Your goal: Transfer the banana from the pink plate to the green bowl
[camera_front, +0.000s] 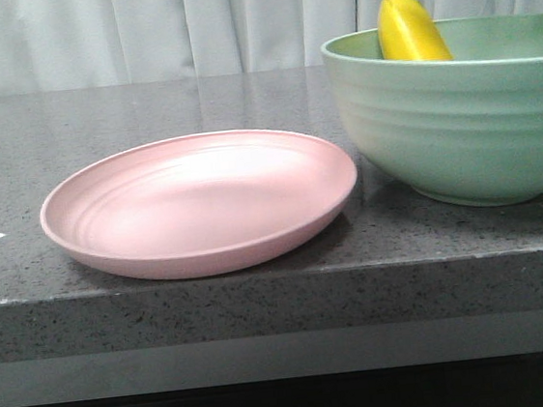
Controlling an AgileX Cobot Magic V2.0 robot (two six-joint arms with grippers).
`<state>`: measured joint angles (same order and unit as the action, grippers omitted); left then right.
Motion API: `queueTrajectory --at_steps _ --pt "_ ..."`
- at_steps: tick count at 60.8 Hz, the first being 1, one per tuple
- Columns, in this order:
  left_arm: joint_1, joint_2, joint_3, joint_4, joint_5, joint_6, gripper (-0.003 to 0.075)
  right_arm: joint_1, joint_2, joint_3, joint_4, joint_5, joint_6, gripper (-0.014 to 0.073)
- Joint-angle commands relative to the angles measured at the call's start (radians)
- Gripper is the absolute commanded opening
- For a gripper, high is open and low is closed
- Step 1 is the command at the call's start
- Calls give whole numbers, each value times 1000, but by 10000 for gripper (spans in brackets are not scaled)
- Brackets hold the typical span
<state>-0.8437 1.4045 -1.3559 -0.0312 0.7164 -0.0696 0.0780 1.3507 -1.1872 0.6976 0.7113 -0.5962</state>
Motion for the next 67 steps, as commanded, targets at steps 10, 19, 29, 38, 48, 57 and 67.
queueTrajectory --at_steps 10,19,29,38,48,57,67 --pt "127 -33 -33 131 -82 -112 338 -6 -62 -199 -344 212 483 90" --pt "258 -33 -33 131 -78 -112 50 -6 -63 -238 -422 308 519 -40" --pt "371 -56 -28 131 -49 -112 -20 -6 -66 -237 -446 327 519 -58" --pt "443 -161 37 131 -76 -112 -20 -3 -148 -161 -463 214 489 -58" --pt "525 -328 168 131 -85 -112 -20 -3 -318 29 -463 40 465 -58" --pt "569 -504 333 131 -128 -112 -20 -3 -505 230 -439 -140 450 -58" --pt "578 -732 560 168 -277 -112 -20 -3 -704 441 -409 -262 450 -58"
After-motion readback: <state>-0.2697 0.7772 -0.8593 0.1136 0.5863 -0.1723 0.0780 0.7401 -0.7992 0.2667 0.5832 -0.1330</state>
